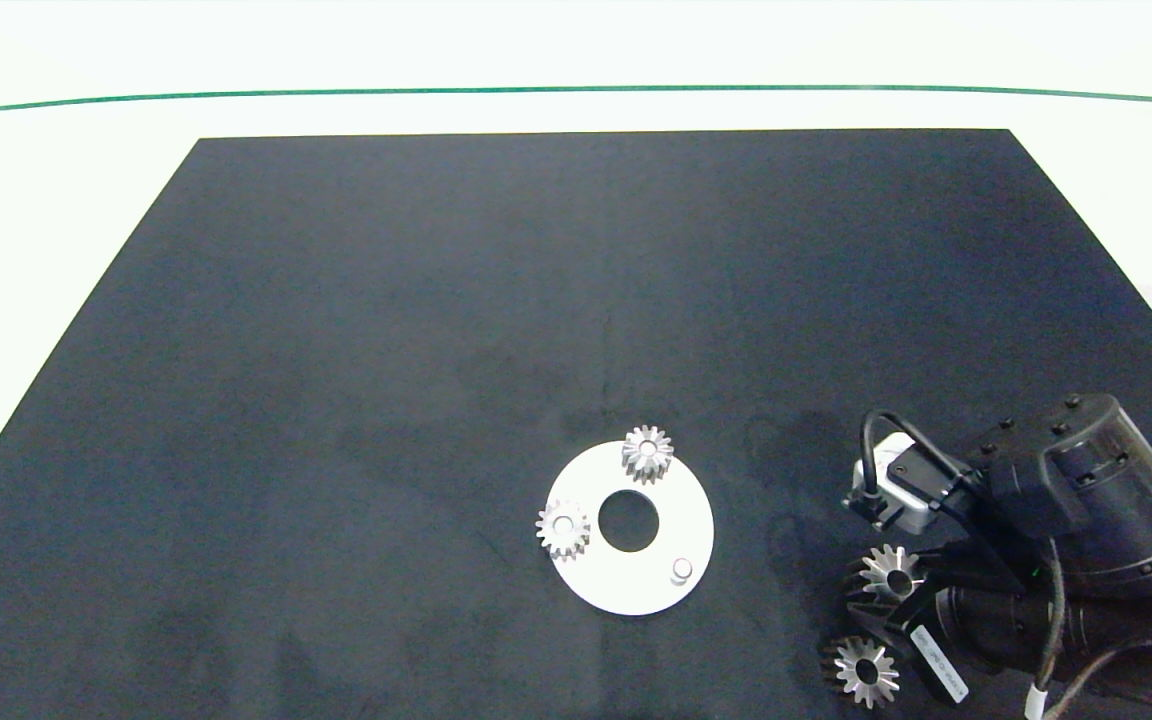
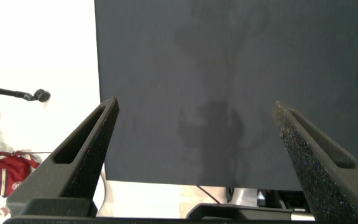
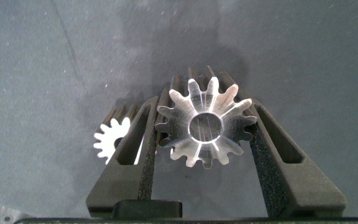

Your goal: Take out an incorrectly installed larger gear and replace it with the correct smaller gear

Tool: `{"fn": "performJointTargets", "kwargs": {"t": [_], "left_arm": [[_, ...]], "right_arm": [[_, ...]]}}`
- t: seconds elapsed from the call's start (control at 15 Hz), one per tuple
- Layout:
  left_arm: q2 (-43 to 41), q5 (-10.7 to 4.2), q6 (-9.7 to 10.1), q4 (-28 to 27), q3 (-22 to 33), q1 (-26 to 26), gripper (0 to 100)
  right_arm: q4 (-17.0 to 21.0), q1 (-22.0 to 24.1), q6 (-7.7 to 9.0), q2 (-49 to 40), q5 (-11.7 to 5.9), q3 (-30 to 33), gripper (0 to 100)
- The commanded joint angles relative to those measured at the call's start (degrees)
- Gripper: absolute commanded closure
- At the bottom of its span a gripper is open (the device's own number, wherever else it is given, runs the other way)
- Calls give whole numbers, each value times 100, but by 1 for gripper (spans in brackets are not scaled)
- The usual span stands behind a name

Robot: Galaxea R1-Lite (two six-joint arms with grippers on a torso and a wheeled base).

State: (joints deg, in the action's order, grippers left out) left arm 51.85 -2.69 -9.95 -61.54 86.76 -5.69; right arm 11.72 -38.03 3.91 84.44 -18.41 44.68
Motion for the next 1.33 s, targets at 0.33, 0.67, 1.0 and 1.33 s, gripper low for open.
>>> {"fn": "performJointTargets", "kwargs": {"t": [0.33,0.67,1.0,1.33], "left_arm": [[1,-3,-7,-34,-1,7,0],[1,-12,-7,-34,-1,-2,0],[1,-12,-7,-34,-36,-2,0],[1,-3,-121,-25,-89,-2,0]], "right_arm": [[6,-46,31,-297,-75,23,0],[876,-907,22,-1378,-102,-179,0],[947,-1110,-251,-1158,-49,-706,0],[6,-1118,-347,-446,-58,-1066,0]]}}
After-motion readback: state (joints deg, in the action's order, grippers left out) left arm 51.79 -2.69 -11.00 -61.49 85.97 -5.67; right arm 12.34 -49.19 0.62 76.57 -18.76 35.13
